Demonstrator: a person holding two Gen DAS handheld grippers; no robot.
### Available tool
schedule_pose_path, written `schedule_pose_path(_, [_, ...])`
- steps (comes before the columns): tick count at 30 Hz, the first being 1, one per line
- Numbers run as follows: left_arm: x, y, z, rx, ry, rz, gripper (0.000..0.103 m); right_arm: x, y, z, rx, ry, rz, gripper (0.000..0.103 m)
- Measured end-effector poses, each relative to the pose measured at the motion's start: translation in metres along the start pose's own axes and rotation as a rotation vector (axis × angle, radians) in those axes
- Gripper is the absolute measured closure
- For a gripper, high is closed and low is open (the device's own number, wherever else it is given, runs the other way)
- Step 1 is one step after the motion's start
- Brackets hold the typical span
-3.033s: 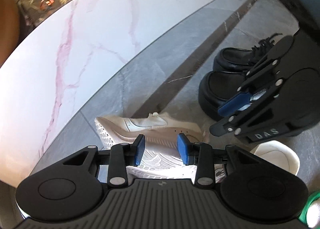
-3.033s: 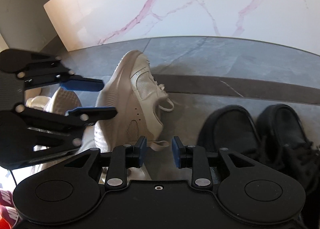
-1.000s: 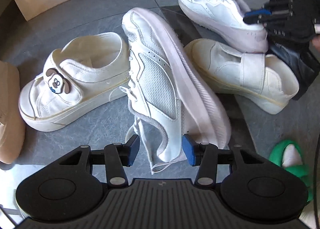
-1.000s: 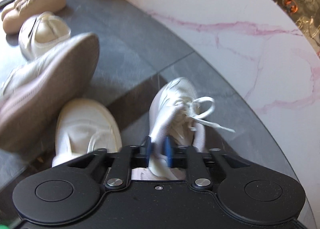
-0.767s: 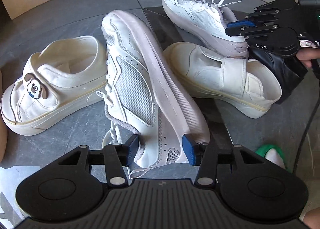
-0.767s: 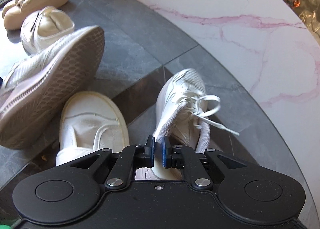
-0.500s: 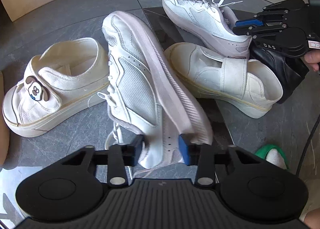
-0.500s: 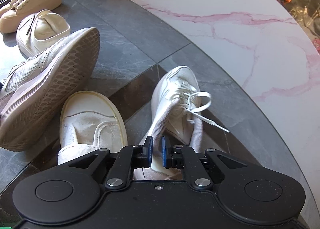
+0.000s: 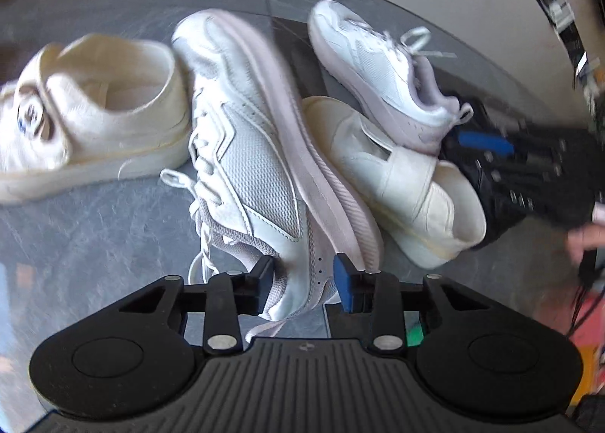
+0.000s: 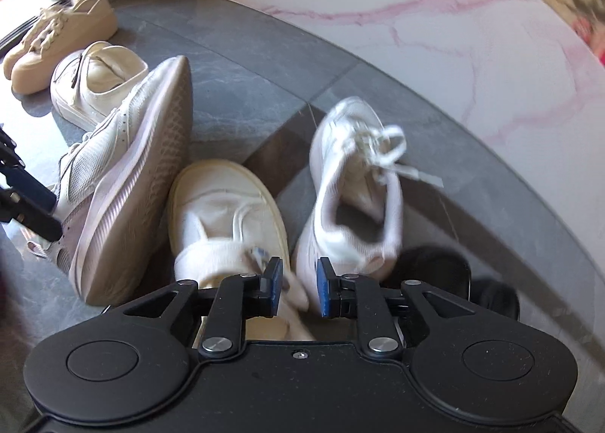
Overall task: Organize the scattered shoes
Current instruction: 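Carry the white sneakers toward the marble wall with both grippers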
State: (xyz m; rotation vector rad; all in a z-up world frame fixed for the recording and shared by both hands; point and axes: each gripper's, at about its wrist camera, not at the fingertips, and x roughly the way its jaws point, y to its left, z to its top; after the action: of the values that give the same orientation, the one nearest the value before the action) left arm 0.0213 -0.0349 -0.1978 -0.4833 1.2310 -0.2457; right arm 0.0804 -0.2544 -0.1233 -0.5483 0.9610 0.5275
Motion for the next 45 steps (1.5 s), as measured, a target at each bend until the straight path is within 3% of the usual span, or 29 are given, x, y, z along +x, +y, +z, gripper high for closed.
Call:
schedule_pose_path(9, [0.019, -0.004, -0.001, -0.008, 0.008, -0.003, 0.061, -0.020, 0.007, -0.024, 0.092, 0.023, 0.115, 0.086])
schedule_pose_path(12, [0.017, -0.001, -0.001, -0.013, -0.006, -0.020, 0.071, -0.017, 0.015, -0.026, 0.069, 0.032, 0.166, 0.081])
schedule_pose_path(15, [0.011, -0.004, -0.001, 0.007, -0.029, -0.035, 0.079, -0.012, 0.022, -0.025, 0.024, 0.025, 0.163, 0.065])
schedule_pose_path(19, [0.005, -0.020, 0.005, 0.073, -0.059, -0.024, 0.089, -0.013, 0.024, -0.026, 0.032, 0.023, 0.190, 0.064])
schedule_pose_path(24, [0.007, -0.042, 0.013, 0.164, -0.010, 0.064, 0.090, -0.015, 0.035, -0.025, -0.001, 0.031, 0.241, 0.064])
schedule_pose_path(28, [0.013, -0.051, 0.015, 0.182, 0.034, 0.120, 0.090, -0.004, 0.048, -0.022, -0.031, 0.054, 0.222, 0.065])
schedule_pose_path(30, [0.014, -0.053, 0.014, 0.194, 0.039, 0.135, 0.090, 0.001, 0.052, -0.021, -0.030, 0.065, 0.225, 0.071])
schedule_pose_path(31, [0.015, -0.054, 0.014, 0.204, 0.041, 0.143, 0.090, 0.003, 0.053, -0.021, -0.025, 0.073, 0.229, 0.086])
schedule_pose_path(33, [0.015, -0.057, 0.014, 0.213, 0.043, 0.152, 0.090, 0.009, 0.054, -0.020, -0.022, 0.091, 0.214, 0.101])
schedule_pose_path(41, [0.015, -0.056, 0.015, 0.211, 0.051, 0.150, 0.090, -0.002, 0.054, -0.023, 0.009, 0.183, 0.178, 0.102])
schedule_pose_path(45, [0.015, -0.056, 0.016, 0.218, 0.053, 0.143, 0.090, -0.010, 0.063, -0.024, -0.063, 0.249, 0.142, 0.103])
